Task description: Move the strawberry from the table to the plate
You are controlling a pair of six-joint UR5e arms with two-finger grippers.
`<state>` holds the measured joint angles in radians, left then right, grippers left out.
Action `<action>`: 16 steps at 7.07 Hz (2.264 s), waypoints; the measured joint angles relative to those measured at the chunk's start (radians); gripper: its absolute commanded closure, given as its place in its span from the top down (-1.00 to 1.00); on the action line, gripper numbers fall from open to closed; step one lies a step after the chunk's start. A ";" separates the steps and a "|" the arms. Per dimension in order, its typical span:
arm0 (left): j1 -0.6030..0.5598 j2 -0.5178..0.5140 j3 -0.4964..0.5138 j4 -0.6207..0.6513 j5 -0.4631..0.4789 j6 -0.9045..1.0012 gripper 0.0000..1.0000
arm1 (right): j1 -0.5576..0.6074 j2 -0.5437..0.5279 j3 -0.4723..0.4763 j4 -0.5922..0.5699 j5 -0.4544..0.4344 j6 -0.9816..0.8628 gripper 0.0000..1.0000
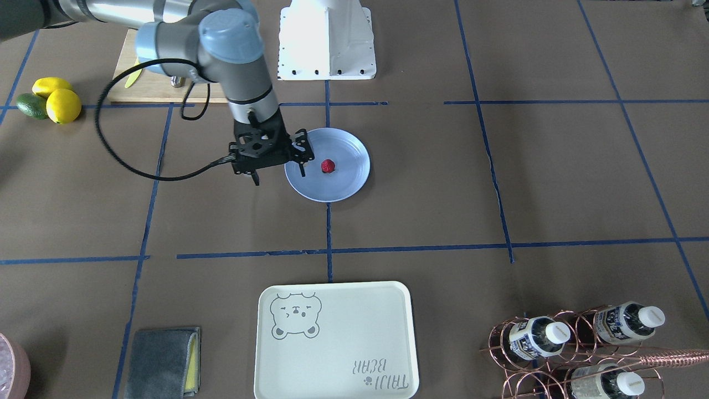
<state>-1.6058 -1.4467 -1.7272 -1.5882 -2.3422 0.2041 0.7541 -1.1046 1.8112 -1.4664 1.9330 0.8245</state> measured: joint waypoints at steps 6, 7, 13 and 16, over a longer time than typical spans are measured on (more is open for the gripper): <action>-0.002 0.019 -0.023 0.000 -0.005 -0.043 1.00 | 0.678 -0.562 0.018 -0.008 0.298 -0.842 1.00; -0.003 0.021 -0.031 -0.002 -0.005 -0.039 1.00 | 0.725 -0.627 0.016 -0.005 0.298 -0.853 1.00; -0.006 0.047 -0.056 -0.007 -0.003 -0.025 1.00 | 0.771 -0.732 0.004 0.002 0.350 -0.855 1.00; -0.006 0.048 -0.058 -0.008 -0.003 -0.025 1.00 | 0.771 -0.755 0.002 0.003 0.361 -0.860 1.00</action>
<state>-1.6122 -1.3990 -1.7850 -1.5967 -2.3454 0.1795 1.5248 -1.8599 1.8134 -1.4635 2.2939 -0.0350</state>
